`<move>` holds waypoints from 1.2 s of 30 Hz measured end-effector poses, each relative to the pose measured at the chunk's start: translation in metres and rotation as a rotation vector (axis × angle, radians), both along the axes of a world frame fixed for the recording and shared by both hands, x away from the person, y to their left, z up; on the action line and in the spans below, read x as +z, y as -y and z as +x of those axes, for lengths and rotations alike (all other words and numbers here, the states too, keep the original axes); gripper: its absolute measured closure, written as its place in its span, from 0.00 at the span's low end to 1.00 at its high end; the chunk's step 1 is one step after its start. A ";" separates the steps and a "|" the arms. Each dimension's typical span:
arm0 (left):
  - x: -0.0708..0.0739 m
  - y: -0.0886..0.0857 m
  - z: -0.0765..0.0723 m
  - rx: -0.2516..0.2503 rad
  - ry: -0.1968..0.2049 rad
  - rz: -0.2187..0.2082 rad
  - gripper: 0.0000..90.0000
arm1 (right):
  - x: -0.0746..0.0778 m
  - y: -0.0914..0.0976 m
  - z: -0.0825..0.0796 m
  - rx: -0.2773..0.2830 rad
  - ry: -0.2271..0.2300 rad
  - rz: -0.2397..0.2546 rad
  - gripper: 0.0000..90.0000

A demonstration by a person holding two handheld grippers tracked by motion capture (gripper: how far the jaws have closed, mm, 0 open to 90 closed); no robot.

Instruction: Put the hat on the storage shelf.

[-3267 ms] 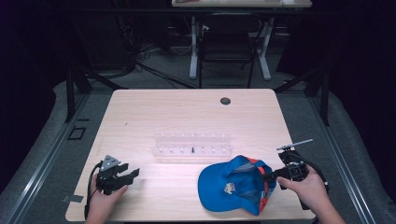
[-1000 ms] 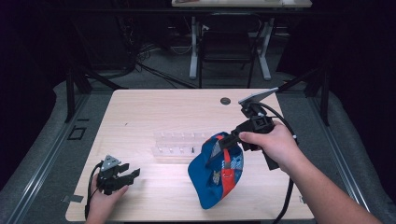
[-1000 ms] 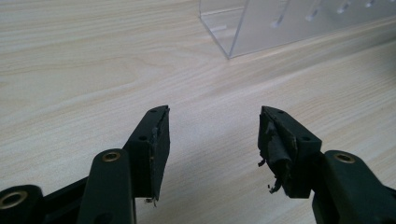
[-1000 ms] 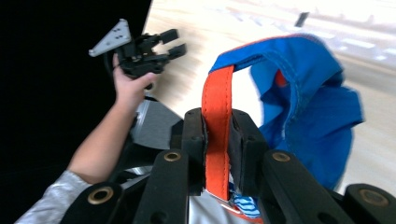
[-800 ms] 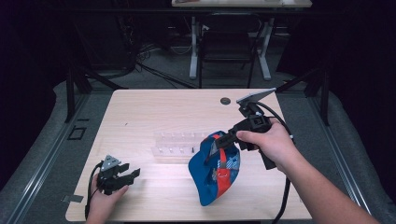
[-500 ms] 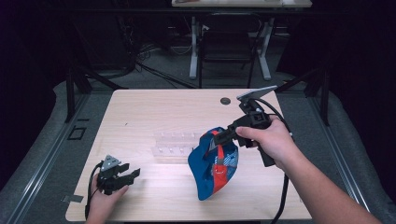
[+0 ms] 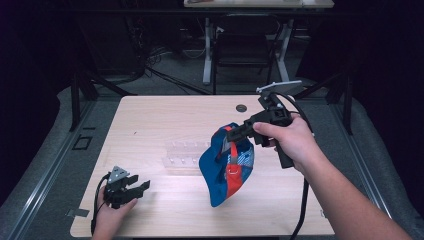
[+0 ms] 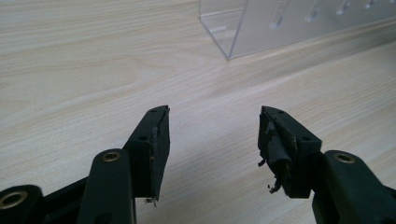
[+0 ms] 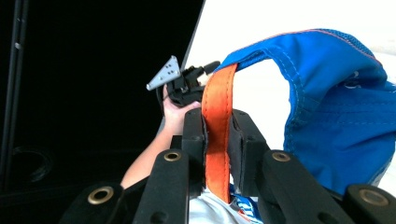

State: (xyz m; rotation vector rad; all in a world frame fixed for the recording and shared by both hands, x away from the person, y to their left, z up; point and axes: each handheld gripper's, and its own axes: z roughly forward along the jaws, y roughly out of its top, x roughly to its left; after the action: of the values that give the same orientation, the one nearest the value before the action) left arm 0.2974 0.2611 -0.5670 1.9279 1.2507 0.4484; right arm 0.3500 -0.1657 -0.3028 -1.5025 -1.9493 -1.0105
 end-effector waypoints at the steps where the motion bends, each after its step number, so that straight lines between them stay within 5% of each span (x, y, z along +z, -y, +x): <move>1: 0.000 0.000 0.000 -0.004 -0.006 0.002 0.49 | 0.001 0.000 0.001 -0.005 0.008 0.006 0.86; 17: 0.001 0.004 -0.001 -0.015 0.007 -0.002 0.48 | 0.013 -0.017 0.021 -0.037 0.028 0.062 0.86; 27: 0.007 0.006 -0.003 0.039 0.034 -0.021 0.38 | 0.014 -0.021 0.035 -0.061 0.033 0.071 0.86; 36: 0.011 0.011 -0.006 0.033 0.026 -0.009 0.52 | 0.016 -0.017 0.047 -0.101 0.050 0.082 0.86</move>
State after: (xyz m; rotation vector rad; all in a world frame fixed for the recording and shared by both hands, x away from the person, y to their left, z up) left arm 0.2912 0.2506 -0.5562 1.8902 1.2680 0.4820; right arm 0.3970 -0.1492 -0.2864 -1.5567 -1.8580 -1.1667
